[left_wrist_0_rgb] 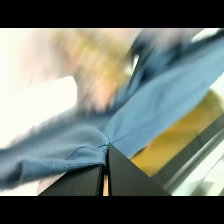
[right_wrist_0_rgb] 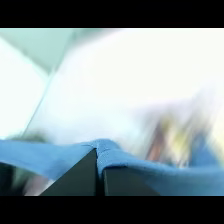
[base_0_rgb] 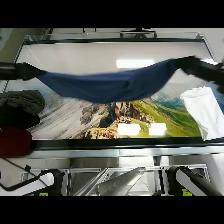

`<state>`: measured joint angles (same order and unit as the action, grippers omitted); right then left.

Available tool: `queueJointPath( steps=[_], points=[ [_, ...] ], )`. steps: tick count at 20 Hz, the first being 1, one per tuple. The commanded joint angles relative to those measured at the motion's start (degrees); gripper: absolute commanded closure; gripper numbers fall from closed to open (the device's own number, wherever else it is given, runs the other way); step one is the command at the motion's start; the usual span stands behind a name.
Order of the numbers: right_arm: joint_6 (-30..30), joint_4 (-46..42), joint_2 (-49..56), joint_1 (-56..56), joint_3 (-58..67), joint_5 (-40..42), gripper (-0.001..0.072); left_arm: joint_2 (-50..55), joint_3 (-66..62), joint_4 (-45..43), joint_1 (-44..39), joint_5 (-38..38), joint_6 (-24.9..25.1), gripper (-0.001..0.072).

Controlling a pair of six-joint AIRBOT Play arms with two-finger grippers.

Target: Fold the shirts.

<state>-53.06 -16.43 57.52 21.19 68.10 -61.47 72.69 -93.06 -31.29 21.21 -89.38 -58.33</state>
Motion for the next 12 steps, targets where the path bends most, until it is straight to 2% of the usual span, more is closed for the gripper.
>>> queueJointPath(
  steps=[1,4,6,9,12],
  points=[
    [0.0,0.2,-17.0,12.0,1.3,5.1,0.0698,-11.8,0.0,16.1,5.8,3.4,4.0,0.0684],
    [4.2,2.4,-25.8,19.9,4.9,6.1,0.0698,-19.7,0.0,21.2,11.9,5.9,4.9,0.0684],
    [5.1,2.8,-28.0,20.1,8.6,8.7,0.0698,-22.9,-0.1,22.5,14.3,7.1,5.7,0.0684],
    [6.4,2.8,-27.0,20.1,13.5,12.6,0.0698,-24.5,-0.1,22.4,14.7,10.2,7.5,0.0683],
    [6.4,5.0,-22.6,20.1,14.1,8.8,0.0697,-21.0,0.0,22.3,14.3,8.5,7.5,0.0684]
  ],
)
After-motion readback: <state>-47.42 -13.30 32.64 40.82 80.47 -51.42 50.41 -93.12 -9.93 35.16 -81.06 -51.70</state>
